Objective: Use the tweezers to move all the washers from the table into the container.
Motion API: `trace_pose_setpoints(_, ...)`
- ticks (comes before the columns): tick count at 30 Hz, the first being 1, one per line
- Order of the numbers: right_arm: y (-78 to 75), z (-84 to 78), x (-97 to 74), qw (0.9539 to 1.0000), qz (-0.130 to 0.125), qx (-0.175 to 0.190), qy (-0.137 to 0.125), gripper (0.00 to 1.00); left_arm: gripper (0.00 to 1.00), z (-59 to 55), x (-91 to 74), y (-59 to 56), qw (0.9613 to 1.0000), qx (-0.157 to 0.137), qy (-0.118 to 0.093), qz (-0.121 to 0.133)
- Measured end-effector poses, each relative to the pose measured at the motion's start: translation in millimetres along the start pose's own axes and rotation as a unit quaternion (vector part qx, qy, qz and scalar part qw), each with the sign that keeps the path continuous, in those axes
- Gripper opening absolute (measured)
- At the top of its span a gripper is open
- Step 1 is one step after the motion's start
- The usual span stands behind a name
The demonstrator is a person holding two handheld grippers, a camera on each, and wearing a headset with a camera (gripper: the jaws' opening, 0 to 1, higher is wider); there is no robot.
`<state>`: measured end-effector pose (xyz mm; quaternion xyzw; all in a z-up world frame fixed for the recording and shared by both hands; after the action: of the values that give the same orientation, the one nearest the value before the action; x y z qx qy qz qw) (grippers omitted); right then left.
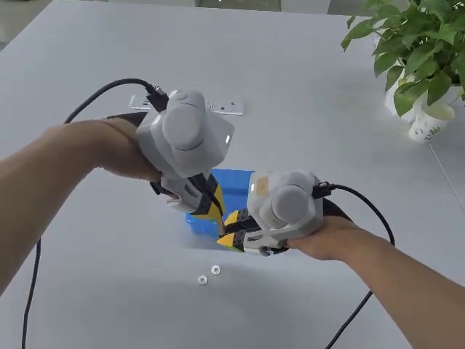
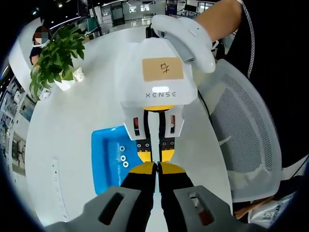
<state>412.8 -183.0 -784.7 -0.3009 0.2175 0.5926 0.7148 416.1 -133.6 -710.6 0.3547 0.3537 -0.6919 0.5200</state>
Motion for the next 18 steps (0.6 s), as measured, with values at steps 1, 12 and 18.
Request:
trace_pose_setpoints(1,0.4,-0.2,0.3,1.0000,0.000,0.000,0.000,0.11,0.05,-0.1,0.4,-0.4,1.0000,0.000,0.000,0.000)
trace_pose_setpoints(12,12.5,-6.1,8.4,0.9999,0.009,0.009,-0.002,0.11,0.05,-7.0,11.4,-8.9,0.9999,-0.009,0.003,-0.006)
trace_pose_setpoints(18,17.6,-9.4,12.3,0.9998,0.012,0.014,-0.004,0.11,0.05,-9.7,16.2,-12.8,0.9999,-0.015,0.000,-0.008)
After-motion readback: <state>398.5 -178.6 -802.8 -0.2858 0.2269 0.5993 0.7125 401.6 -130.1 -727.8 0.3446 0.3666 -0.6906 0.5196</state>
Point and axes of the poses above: the centre of the closed fingertips' face, and the gripper's own axes: x roughly forward along the fingers, y roughly to its left, z roughly out of its top, the point moved 6 cm from there along -x, roughly backward along the fingers, and after that the axes turned 9 degrees about -z, right-handed, at the moved point
